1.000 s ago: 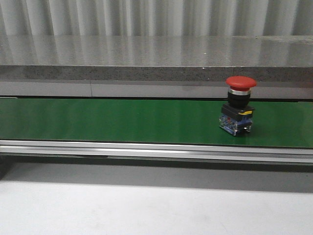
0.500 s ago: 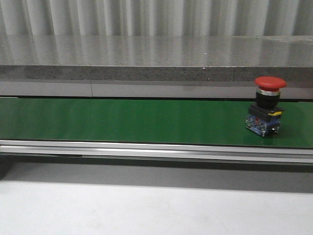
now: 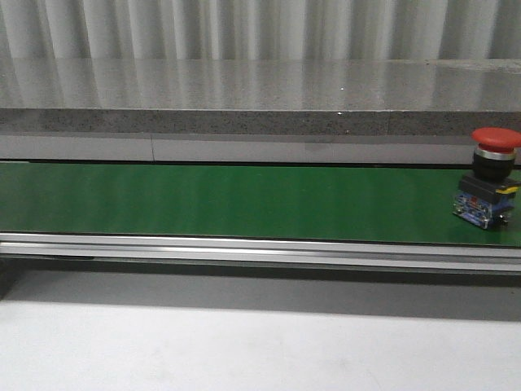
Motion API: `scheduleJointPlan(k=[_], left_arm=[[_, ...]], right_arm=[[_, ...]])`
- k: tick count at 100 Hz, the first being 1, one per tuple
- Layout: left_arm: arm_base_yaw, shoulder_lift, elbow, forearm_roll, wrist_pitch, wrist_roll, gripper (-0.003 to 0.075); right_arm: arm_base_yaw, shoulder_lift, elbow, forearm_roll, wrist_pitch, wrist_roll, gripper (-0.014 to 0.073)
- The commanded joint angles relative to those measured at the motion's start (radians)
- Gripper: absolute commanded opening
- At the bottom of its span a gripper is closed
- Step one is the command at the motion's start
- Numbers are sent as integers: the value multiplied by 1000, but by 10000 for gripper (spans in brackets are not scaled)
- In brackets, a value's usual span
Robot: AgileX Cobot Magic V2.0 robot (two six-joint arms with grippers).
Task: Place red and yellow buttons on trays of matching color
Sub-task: 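Grasp the arriving red button off the belt with the right gripper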
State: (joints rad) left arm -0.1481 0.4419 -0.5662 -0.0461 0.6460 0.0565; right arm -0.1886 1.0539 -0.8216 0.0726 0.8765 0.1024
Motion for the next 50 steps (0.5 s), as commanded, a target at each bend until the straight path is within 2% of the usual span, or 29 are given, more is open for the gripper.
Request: scheduleJointPlan(k=[1, 26, 40, 50], left_arm=[[-9, 6, -26, -12, -67, -1, -20], [-9, 6, -26, -12, -67, -1, -20], [-9, 6, -26, -12, -67, -1, -20], [-9, 6, -26, -12, -67, -1, -20]], right_arm=[[49, 2, -65, 10, 17, -60, 652], [146, 118, -177, 82, 157, -235, 647], [165, 203, -221, 126, 151, -333, 647], [165, 260, -250, 131, 117, -358, 647]])
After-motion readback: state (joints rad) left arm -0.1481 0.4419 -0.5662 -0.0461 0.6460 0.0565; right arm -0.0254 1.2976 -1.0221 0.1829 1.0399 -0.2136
